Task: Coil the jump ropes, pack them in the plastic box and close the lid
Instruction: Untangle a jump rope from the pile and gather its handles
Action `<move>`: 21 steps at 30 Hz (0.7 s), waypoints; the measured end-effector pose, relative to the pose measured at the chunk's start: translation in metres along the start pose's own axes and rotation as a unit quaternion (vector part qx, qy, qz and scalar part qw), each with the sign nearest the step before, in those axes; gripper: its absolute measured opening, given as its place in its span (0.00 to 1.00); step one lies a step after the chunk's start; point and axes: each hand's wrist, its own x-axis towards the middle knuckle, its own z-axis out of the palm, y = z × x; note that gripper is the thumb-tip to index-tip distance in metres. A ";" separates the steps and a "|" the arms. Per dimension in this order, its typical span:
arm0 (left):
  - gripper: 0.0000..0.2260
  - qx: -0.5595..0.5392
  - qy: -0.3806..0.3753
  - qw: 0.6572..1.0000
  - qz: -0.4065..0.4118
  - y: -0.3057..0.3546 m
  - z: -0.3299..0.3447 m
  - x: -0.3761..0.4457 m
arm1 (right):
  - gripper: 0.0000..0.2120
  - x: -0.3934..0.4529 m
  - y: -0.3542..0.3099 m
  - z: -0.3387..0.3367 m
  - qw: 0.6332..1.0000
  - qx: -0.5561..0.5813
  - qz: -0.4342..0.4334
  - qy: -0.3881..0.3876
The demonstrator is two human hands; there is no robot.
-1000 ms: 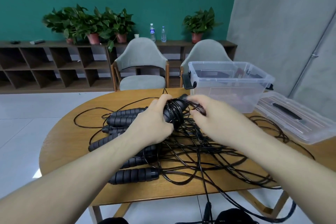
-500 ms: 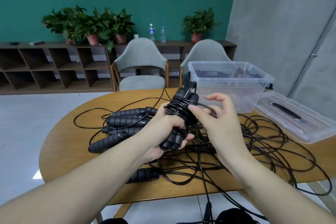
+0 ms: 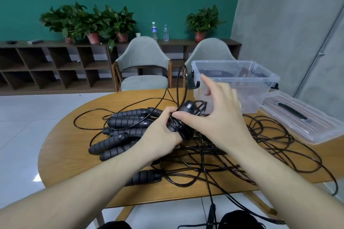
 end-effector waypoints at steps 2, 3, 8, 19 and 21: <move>0.21 0.085 -0.003 0.996 0.010 -0.002 0.002 0.002 | 0.51 0.013 -0.008 -0.006 0.999 -0.014 -0.010 -0.046; 0.20 0.110 -0.009 0.994 0.002 -0.004 0.003 0.002 | 0.48 0.019 -0.010 -0.009 0.997 0.022 -0.004 -0.073; 0.23 0.041 -0.078 0.996 -0.027 -0.005 0.003 -0.001 | 0.14 0.036 0.003 -0.020 0.966 0.220 -0.004 -0.133; 0.27 -0.143 -0.166 0.960 -0.174 0.007 0.005 -0.002 | 0.27 0.010 0.015 -0.019 0.973 0.161 -0.073 -0.146; 0.28 -0.141 -0.204 0.949 -0.197 0.004 0.005 -0.002 | 0.29 0.016 0.016 -0.019 0.975 0.150 -0.059 -0.156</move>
